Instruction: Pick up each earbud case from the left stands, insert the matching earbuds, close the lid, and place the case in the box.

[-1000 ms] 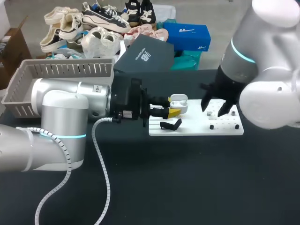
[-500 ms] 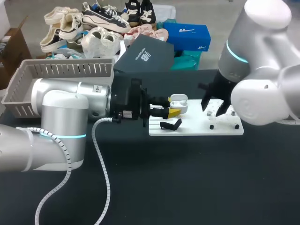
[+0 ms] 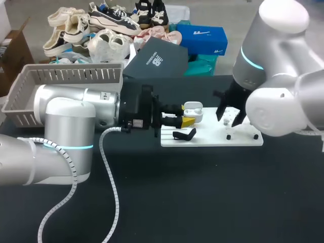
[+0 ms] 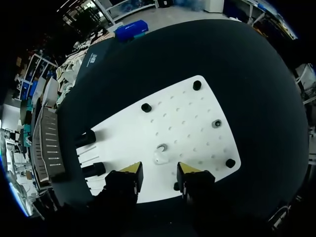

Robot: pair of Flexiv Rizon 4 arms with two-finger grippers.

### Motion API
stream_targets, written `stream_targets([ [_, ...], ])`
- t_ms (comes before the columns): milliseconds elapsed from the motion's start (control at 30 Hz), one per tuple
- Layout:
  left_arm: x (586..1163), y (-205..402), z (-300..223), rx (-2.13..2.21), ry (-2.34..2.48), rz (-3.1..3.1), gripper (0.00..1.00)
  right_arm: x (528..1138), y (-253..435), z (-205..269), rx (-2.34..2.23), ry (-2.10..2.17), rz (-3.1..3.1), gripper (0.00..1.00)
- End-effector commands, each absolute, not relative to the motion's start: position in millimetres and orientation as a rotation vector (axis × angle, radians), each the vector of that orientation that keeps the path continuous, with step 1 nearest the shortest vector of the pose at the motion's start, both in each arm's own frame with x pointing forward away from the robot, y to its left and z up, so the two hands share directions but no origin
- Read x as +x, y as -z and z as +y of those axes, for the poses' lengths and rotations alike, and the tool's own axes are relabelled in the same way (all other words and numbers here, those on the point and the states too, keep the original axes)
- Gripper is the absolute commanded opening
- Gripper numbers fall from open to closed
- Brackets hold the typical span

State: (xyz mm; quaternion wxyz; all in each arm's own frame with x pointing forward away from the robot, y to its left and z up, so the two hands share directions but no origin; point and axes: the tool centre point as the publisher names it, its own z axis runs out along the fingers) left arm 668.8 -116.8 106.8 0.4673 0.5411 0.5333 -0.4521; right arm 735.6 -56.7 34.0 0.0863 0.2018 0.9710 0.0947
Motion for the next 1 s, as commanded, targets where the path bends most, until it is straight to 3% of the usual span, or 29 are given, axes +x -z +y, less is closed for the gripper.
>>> stream_targets([
  [33,667.0,-106.6,-116.9,1.323,1.103,1.310,0.00,739.2,-32.8,-55.3,0.609,-0.276,2.894,0.42],
  [833,667.0,-106.6,-116.9,1.323,1.103,1.310,0.00,747.7,-27.2,-56.1,0.629,-0.259,2.905,0.31],
  [933,667.0,-106.6,-116.9,1.323,1.103,1.310,0.00,747.9,-26.6,-56.0,0.630,-0.255,2.907,0.28],
  [1000,667.0,-106.6,-116.9,1.323,1.103,1.310,0.00,748.1,-26.3,-56.0,0.632,-0.254,2.907,0.19],
])
